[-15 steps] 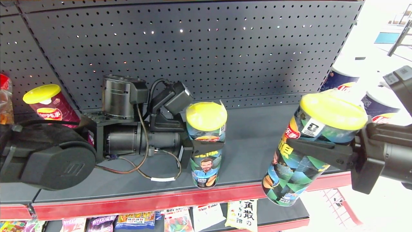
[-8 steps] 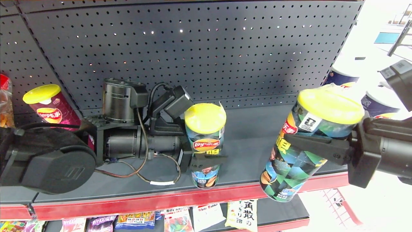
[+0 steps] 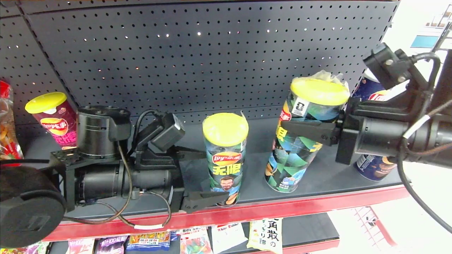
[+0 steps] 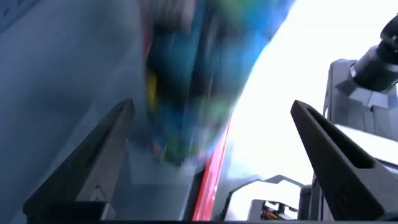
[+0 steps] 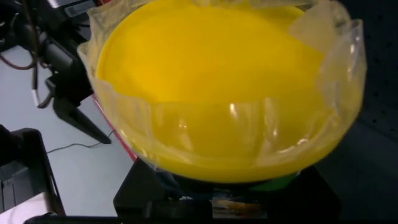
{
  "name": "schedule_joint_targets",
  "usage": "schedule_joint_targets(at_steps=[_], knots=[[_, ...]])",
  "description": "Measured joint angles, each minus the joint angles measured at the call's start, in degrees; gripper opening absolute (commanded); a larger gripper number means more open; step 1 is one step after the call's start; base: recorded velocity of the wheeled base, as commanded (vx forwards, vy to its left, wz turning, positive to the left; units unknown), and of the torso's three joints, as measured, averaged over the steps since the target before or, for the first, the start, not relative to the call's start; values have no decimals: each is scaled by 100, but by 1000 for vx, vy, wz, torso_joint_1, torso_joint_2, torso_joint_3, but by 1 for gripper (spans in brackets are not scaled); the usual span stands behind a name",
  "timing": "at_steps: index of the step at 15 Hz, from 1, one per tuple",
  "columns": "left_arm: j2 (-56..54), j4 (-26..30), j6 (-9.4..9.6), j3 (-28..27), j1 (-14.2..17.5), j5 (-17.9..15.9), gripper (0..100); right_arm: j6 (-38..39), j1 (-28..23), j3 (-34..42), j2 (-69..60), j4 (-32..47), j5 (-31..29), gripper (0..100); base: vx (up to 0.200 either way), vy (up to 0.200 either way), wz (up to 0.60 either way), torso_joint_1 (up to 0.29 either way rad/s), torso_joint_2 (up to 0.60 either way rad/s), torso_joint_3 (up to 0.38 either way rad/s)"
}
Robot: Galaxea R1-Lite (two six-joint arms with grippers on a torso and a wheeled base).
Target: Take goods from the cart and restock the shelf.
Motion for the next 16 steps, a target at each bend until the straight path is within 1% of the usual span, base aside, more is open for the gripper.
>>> schedule_joint_targets(at_steps=[6,10,11,12,14,16], knots=[[-791,5,-44,955,338,-6,100,-84,-2,-824,1023,-16,80,0,0,0,0,0,0,0],[-1336,24,-79,1409,707,-5,100,-96,-11,-1601,1755,-24,211,0,0,0,0,0,0,0],[-1502,29,-165,1520,817,-5,100,-104,0,-1786,1941,-29,228,0,0,0,0,0,0,0],[-1673,30,-332,1602,918,-2,100,-112,24,-1954,2125,-78,236,0,0,0,0,0,0,0],[-1946,63,-564,1679,1079,52,100,-117,55,-2169,2426,-323,263,0,0,0,0,0,0,0],[-2116,90,-585,1726,1142,187,100,-117,77,-2282,2682,-500,354,0,0,0,0,0,0,0]])
